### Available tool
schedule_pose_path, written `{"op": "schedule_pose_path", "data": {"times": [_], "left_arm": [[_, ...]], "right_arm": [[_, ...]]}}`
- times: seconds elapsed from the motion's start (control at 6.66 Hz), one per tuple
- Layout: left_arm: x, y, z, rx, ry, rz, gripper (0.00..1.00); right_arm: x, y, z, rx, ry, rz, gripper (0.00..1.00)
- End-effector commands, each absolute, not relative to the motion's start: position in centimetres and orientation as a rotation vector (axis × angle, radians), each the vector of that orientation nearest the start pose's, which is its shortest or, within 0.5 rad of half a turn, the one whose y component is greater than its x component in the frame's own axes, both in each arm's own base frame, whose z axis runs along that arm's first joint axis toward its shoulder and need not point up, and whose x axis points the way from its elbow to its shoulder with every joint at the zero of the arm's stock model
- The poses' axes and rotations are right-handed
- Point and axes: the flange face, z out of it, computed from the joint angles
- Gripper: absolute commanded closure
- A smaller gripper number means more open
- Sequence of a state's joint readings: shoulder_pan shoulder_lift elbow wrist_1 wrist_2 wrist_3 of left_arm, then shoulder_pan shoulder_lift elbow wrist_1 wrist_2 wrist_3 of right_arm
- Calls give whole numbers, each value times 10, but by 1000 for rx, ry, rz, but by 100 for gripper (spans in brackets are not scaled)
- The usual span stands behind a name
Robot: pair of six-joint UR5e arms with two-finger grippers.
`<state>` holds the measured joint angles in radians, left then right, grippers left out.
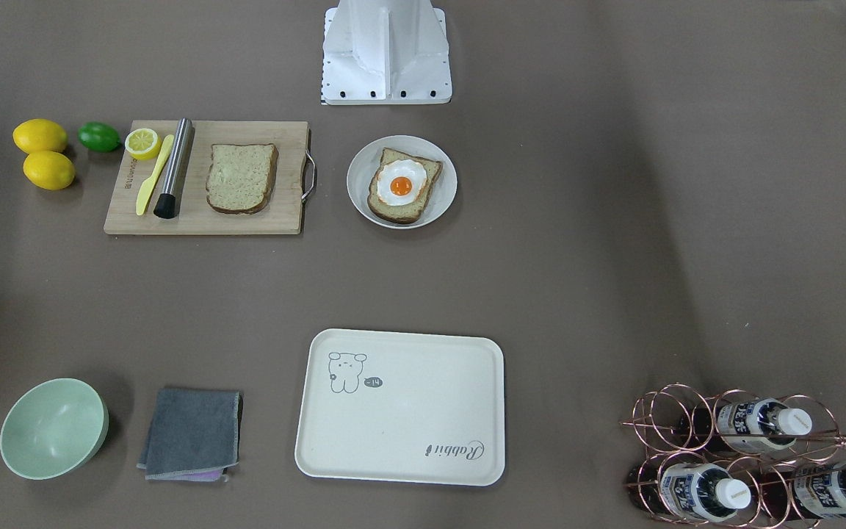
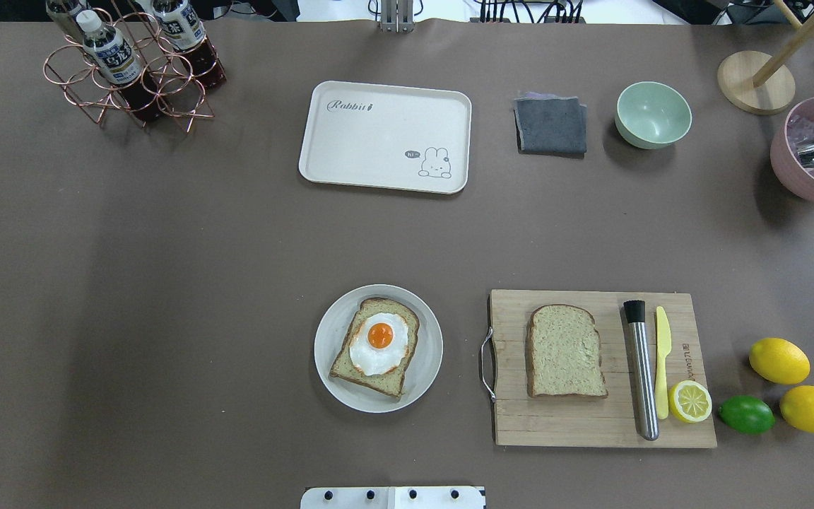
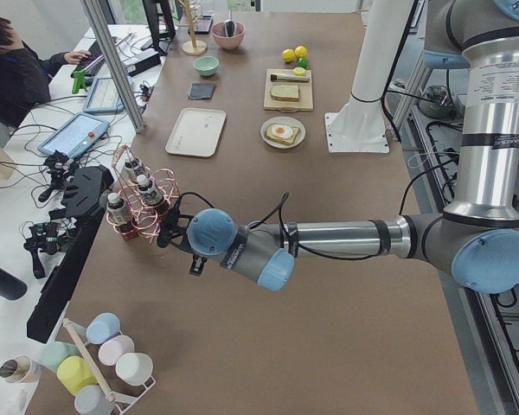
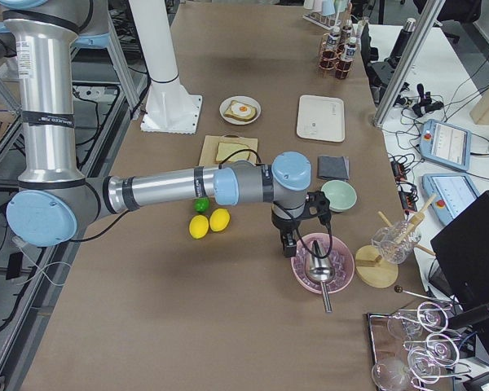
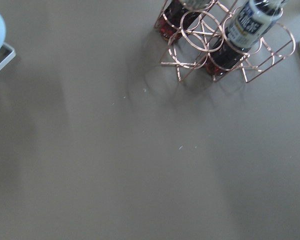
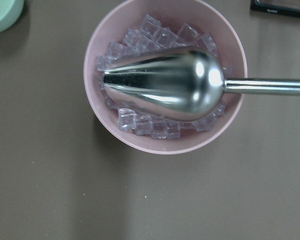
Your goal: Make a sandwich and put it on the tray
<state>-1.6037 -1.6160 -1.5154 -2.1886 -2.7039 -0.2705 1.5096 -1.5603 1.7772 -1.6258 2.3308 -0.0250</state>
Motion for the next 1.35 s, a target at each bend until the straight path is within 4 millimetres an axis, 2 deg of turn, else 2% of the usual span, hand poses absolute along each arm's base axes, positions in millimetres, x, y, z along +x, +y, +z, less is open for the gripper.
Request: {"op": "schedule_pose_path", "data": {"times": [0.0, 0.15, 0.45, 0.75, 0.9, 1.05, 1.2], "left_arm": [[13, -537, 490, 447, 1067, 1, 1], [63, -533, 460, 410, 1072, -8, 1], [123, -514, 399, 355, 1155, -5, 2], [173, -501, 370, 305, 1192, -12, 2], [205, -495, 367, 288, 1178, -13, 3], [240, -495, 363, 281, 1121, -18, 3], [277, -496, 350, 286, 1058, -19, 3]], "right_arm": [[-17, -514, 505, 135, -783, -100, 0], [-46, -513, 480, 124, -787, -73, 0], [-115, -501, 430, 95, -793, 14, 0], [-176, -484, 398, 120, -939, 130, 0], [-201, -473, 384, 101, -996, 167, 0], [-219, -462, 372, 104, -1002, 174, 0], [-236, -455, 360, 90, -1013, 190, 0]]}}
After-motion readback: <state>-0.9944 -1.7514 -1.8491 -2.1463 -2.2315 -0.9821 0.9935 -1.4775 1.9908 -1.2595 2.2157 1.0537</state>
